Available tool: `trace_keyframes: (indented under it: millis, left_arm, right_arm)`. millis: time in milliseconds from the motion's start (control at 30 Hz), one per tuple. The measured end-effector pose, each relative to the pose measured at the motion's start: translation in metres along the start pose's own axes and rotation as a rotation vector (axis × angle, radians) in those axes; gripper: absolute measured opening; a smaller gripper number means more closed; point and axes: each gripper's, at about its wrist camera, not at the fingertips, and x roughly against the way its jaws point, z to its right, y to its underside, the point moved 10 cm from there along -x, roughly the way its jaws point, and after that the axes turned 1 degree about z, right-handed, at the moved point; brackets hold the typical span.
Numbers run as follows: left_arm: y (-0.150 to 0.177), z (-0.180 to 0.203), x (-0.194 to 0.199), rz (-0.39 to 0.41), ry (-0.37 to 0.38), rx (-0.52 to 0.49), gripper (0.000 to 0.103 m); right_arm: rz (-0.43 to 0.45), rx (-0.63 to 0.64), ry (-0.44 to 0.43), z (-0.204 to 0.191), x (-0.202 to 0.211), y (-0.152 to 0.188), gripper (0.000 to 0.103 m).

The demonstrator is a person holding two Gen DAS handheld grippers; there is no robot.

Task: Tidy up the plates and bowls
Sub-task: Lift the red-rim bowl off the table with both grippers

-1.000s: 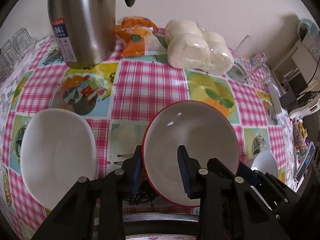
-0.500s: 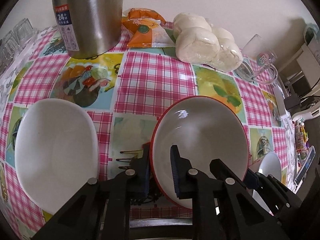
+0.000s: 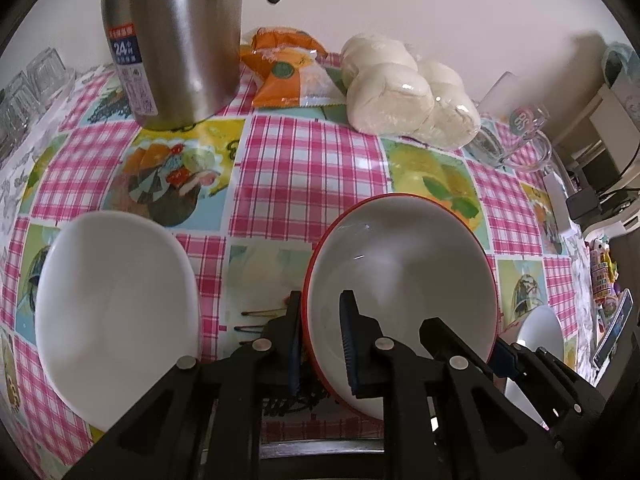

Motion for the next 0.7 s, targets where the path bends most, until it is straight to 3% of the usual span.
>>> trace_keyframes:
  millis: [700]
  left_arm:
    - [-0.009, -0.001, 0.074, 0.089, 0.022, 0.008, 0.018]
  right_arm:
    - [0.116, 0.02, -0.048, -0.023, 0.066, -0.016, 0.028]
